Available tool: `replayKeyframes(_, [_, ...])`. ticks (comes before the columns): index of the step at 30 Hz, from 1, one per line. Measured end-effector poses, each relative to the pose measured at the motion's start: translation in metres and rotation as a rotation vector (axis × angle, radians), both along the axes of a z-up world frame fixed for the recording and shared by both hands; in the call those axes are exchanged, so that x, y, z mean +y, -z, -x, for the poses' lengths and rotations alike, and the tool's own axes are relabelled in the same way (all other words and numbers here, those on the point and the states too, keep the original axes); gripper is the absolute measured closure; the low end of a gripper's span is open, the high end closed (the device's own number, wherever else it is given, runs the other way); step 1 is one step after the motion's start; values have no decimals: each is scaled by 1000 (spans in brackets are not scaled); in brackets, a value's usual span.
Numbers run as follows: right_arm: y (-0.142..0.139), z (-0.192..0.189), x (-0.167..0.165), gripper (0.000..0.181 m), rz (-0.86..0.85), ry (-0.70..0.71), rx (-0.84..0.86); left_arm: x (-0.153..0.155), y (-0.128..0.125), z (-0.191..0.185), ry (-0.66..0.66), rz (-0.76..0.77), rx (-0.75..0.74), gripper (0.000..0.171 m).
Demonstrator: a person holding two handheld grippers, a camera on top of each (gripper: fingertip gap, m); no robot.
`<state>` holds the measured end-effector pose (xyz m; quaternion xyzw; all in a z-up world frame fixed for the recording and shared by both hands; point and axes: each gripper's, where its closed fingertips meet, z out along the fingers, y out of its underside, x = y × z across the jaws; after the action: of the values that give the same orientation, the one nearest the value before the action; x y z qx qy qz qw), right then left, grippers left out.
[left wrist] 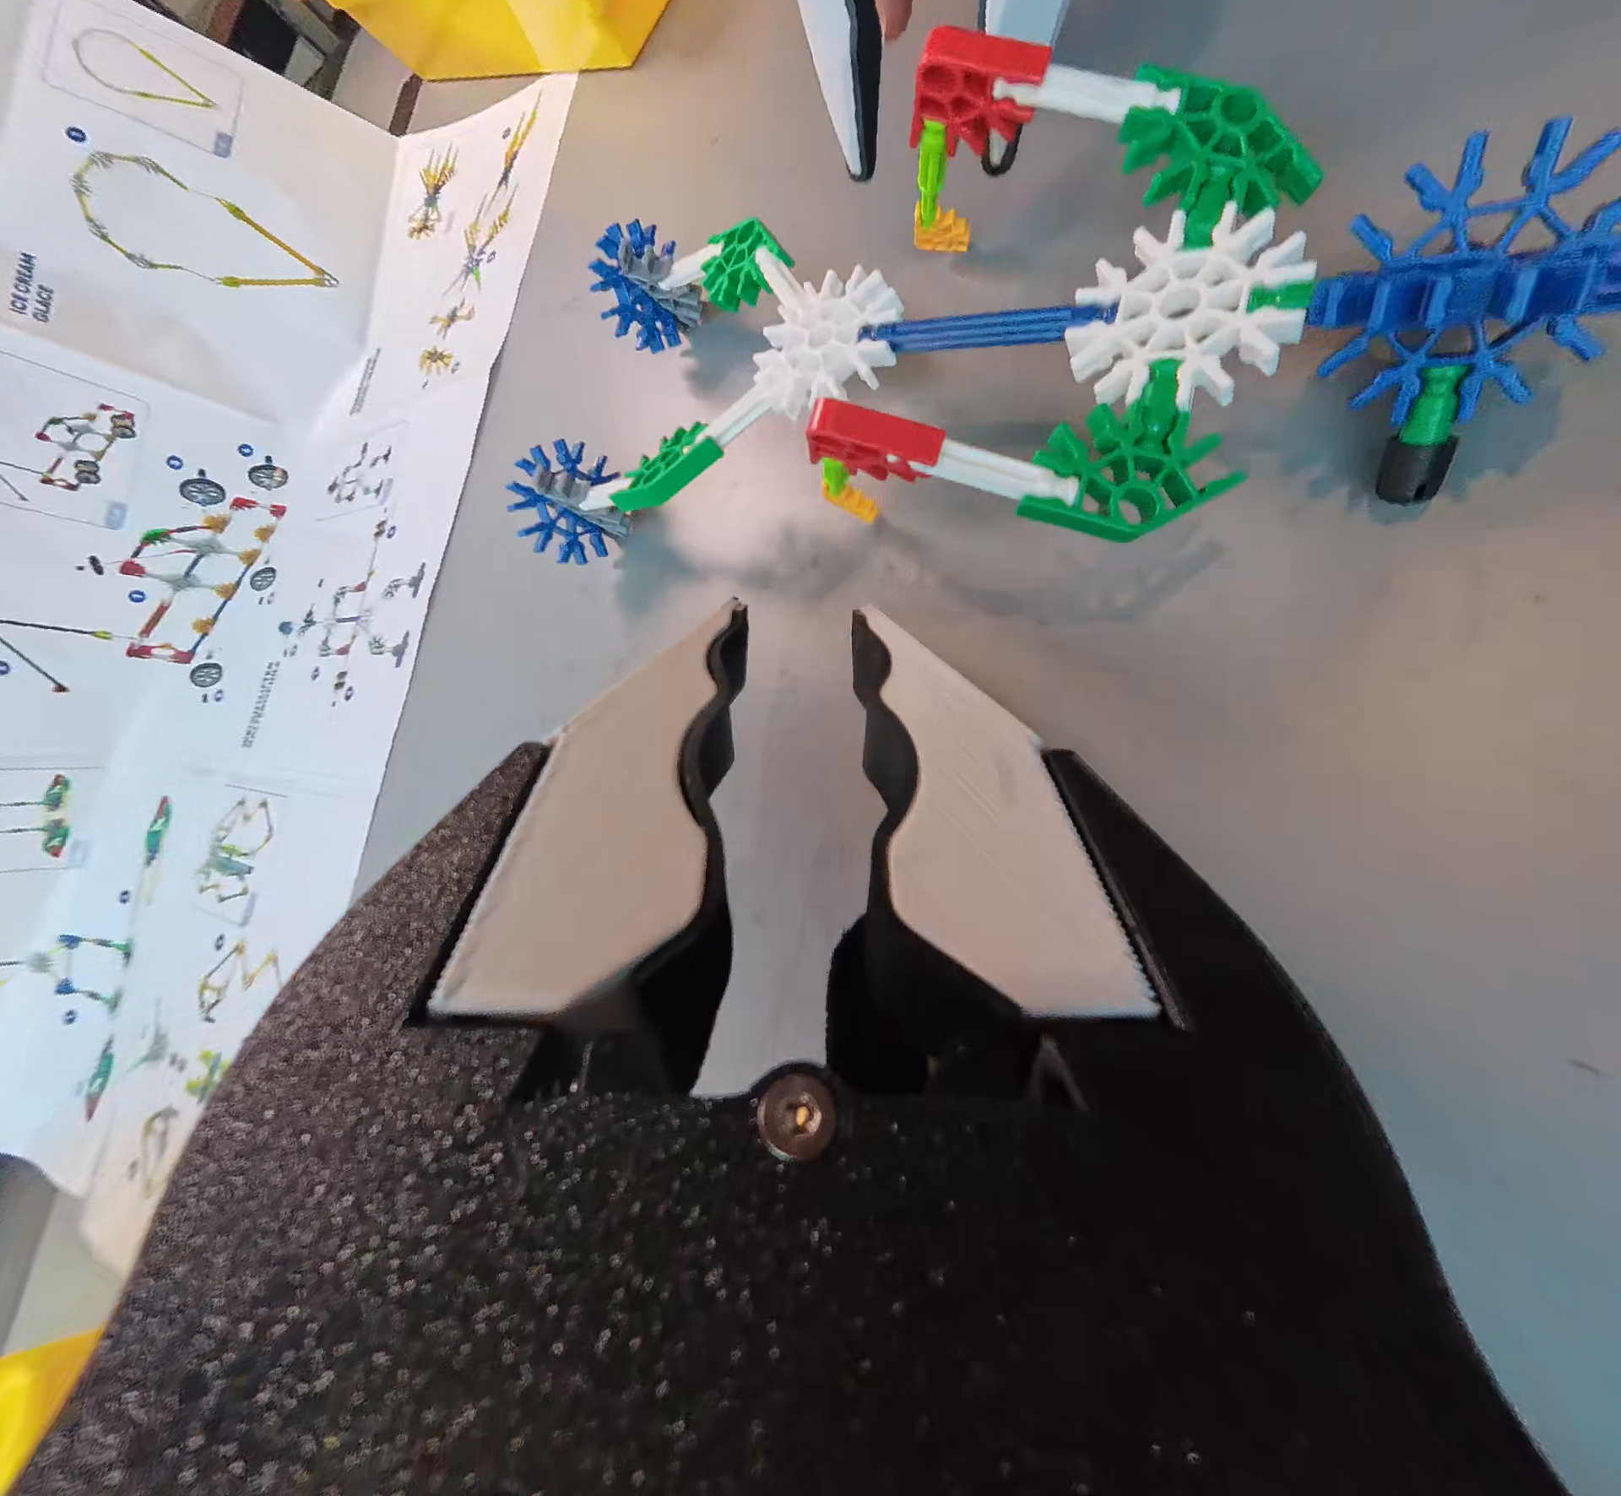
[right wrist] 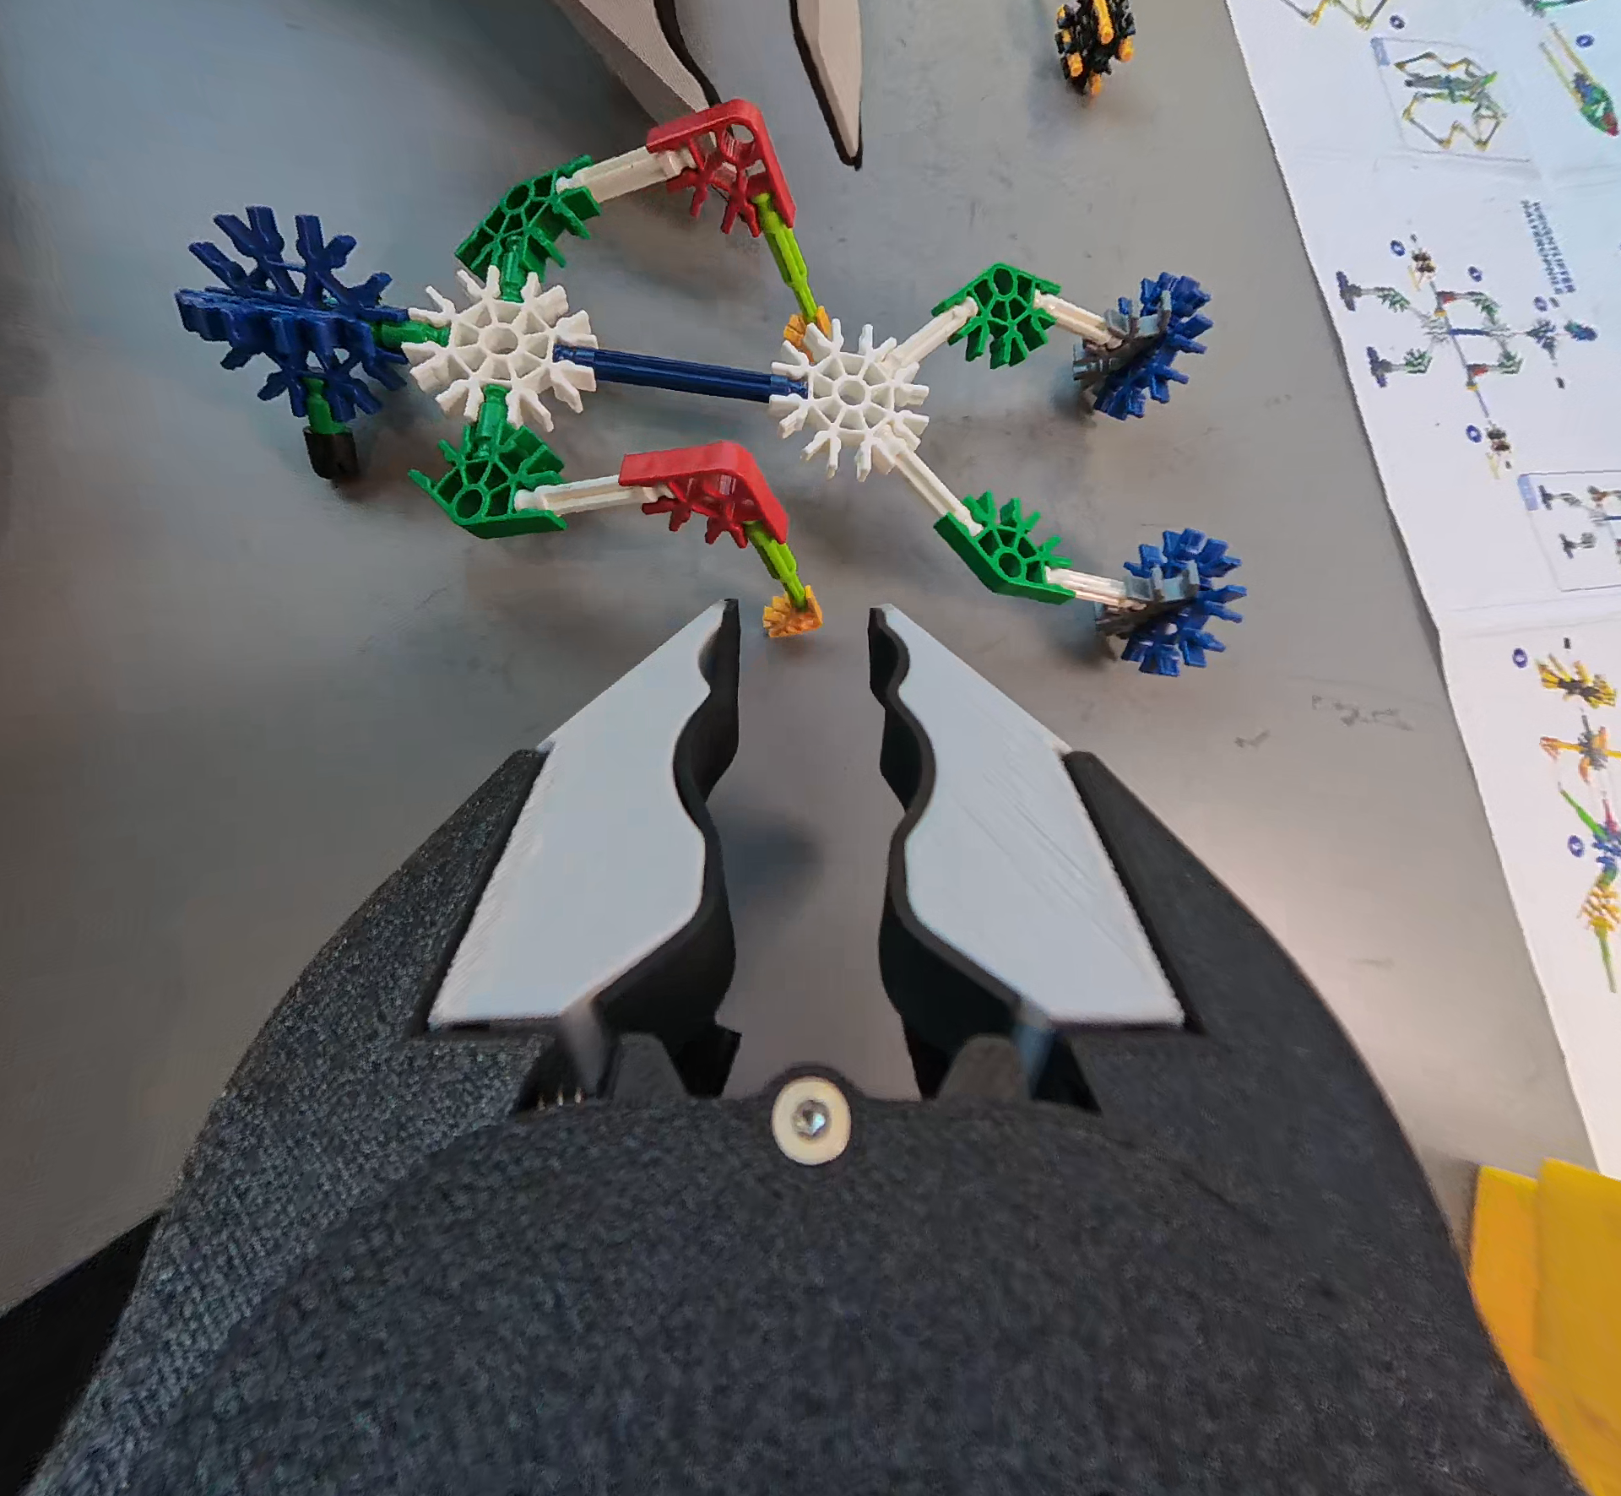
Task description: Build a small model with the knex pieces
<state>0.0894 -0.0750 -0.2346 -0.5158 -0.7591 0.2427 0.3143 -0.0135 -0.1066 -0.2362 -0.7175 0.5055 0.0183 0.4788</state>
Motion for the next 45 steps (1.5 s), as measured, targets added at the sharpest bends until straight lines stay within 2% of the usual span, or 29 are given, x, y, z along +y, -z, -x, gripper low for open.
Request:
replayKeyframes(4, [8, 10, -4, 164, -27, -40, -20, 10, -2, -19, 29, 43, -54, 144])
replayKeyframes(6, [11, 13, -4, 172, 2, -33, -26, 15, 0, -24, 32, 58, -61, 151])
replayKeyframes(8, [12, 14, -4, 172, 84, -7, -36, 16, 2, -27, 41, 102, -80, 169])
replayKeyframes(9, [12, 13, -4, 172, 134, 9, -46, 16, 2, -28, 39, 120, -102, 171])
replayKeyframes(16, [10, 15, -4, 172, 394, 43, -107, 4, 2, -31, 68, 393, -277, 171])
replayKeyframes(18, [11, 17, -1, 173, 377, 42, -115, 8, 2, -24, 46, 377, -267, 171])
replayKeyframes(22, [13, 18, -1, 172, 317, 19, -117, 10, -1, -16, 53, 305, -246, 149])
replayKeyframes(27, [13, 19, 3, 170, 213, 6, -91, 6, 2, -28, 127, 229, -192, 152])
replayKeyframes(32, [6, 24, 1, 172, 168, -29, -8, -2, -4, -39, 195, 240, -238, 153])
replayKeyframes(34, [5, 25, 2, 172, 168, -30, 15, -3, -4, -40, 199, 248, -251, 154])
replayKeyframes(36, [7, 24, 1, 173, 157, -40, 12, -3, -9, -41, 199, 248, -280, 162])
replayKeyframes(40, [13, 21, -1, 173, 124, -53, -9, -13, -5, -43, 218, 353, -293, 171])
replayKeyframes(45, [13, 19, -3, 172, 133, -63, -13, -14, -1, -38, 196, 310, -227, 168])
